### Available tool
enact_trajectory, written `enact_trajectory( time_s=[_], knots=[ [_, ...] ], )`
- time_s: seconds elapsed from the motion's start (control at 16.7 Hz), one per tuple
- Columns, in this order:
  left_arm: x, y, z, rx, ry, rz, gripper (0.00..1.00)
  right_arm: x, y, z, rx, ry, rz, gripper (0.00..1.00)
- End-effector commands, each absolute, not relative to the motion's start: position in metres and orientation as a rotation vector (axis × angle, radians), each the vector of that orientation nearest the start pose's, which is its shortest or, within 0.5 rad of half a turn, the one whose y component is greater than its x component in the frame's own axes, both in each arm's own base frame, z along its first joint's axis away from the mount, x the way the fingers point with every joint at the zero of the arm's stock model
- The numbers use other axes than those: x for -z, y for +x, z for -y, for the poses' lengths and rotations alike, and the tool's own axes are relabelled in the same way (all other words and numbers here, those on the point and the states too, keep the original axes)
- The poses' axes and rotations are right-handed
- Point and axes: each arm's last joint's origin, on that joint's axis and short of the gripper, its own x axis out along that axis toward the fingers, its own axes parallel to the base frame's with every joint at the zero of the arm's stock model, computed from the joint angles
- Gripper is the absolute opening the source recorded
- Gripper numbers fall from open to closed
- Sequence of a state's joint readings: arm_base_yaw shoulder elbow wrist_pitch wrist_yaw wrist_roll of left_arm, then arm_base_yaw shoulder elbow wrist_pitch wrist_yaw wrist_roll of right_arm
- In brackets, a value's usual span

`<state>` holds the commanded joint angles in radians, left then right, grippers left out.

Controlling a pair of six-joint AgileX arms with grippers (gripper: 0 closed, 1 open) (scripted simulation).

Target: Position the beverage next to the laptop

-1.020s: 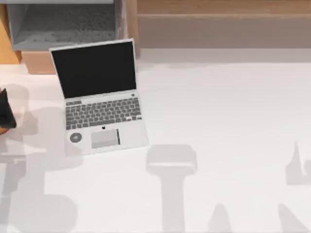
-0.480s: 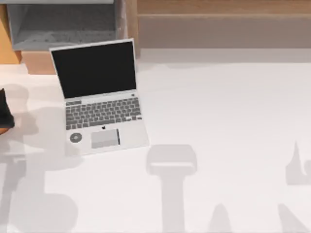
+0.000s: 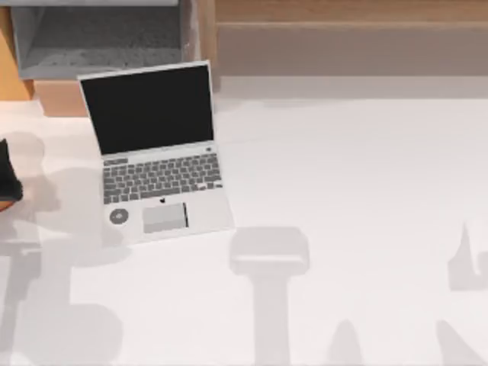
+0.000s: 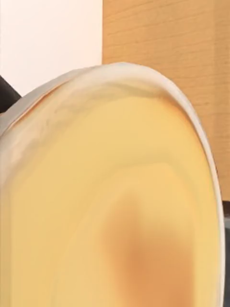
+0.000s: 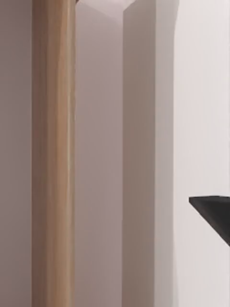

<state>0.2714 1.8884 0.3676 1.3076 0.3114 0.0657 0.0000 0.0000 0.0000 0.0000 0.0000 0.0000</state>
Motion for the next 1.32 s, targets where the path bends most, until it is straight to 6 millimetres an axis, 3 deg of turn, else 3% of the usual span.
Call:
enact_trajectory(
  time_s=[1.08, 1.32],
  knots=[
    [-0.097, 0.266, -0.066, 0.026, -0.007, -0.204, 0.0, -0.16, 0.106, 0.001, 0.0, 0.0, 0.0, 1.0],
    [-0.11, 0.277, -0.041, 0.08, 0.002, -0.151, 0.0, -0.16, 0.106, 0.001, 0.0, 0.0, 0.0, 1.0]
  ],
)
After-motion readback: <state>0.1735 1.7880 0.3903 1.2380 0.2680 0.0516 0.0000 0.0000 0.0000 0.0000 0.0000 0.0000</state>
